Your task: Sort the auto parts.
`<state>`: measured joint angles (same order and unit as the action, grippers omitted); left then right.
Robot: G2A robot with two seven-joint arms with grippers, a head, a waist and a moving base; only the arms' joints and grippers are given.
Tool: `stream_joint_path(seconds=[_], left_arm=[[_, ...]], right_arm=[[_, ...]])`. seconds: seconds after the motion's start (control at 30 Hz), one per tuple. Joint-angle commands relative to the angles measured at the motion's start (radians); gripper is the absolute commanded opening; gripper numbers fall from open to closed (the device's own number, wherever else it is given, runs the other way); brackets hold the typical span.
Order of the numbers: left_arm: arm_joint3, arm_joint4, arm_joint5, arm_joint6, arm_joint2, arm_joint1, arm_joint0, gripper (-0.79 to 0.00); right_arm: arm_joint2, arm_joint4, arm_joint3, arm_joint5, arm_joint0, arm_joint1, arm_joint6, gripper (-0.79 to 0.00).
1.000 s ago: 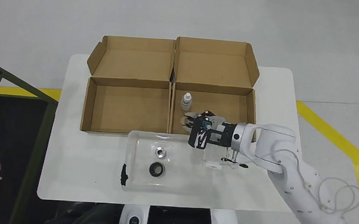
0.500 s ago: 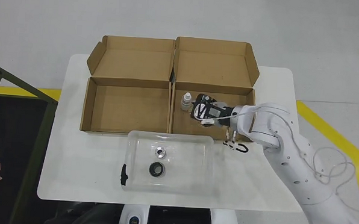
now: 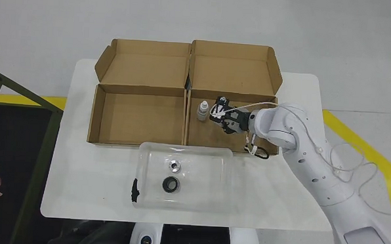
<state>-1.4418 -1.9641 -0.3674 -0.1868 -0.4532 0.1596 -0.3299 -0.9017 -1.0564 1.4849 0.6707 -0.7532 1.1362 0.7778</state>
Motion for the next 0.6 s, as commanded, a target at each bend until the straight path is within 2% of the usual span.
stream_joint_path(seconds=[0.0, 0.23, 0.27, 0.47, 0.5, 0.57], left_arm=[[0.000, 0.000, 0.000, 0.000, 0.000, 0.000, 0.000, 0.000], [0.000, 0.000, 0.000, 0.000, 0.000, 0.000, 0.000, 0.000], [0.000, 0.000, 0.000, 0.000, 0.000, 0.000, 0.000, 0.000], [0.000, 0.000, 0.000, 0.000, 0.000, 0.000, 0.000, 0.000], [0.000, 0.000, 0.000, 0.000, 0.000, 0.000, 0.000, 0.000], [0.000, 0.000, 0.000, 0.000, 0.000, 0.000, 0.000, 0.000]], right_arm=[[0.013, -0.002, -0.023, -0.003, 0.009, 0.004, 0.001, -0.785], [0.053, -0.015, -0.086, -0.019, 0.044, 0.020, 0.001, -0.785], [0.060, -0.018, -0.094, -0.021, 0.048, 0.022, 0.000, -0.754], [0.099, -0.041, -0.120, -0.039, 0.068, 0.037, 0.010, -0.696], [0.102, -0.041, -0.122, -0.042, 0.070, 0.039, 0.007, -0.677], [0.105, -0.042, -0.124, -0.046, 0.072, 0.041, 0.003, -0.545]])
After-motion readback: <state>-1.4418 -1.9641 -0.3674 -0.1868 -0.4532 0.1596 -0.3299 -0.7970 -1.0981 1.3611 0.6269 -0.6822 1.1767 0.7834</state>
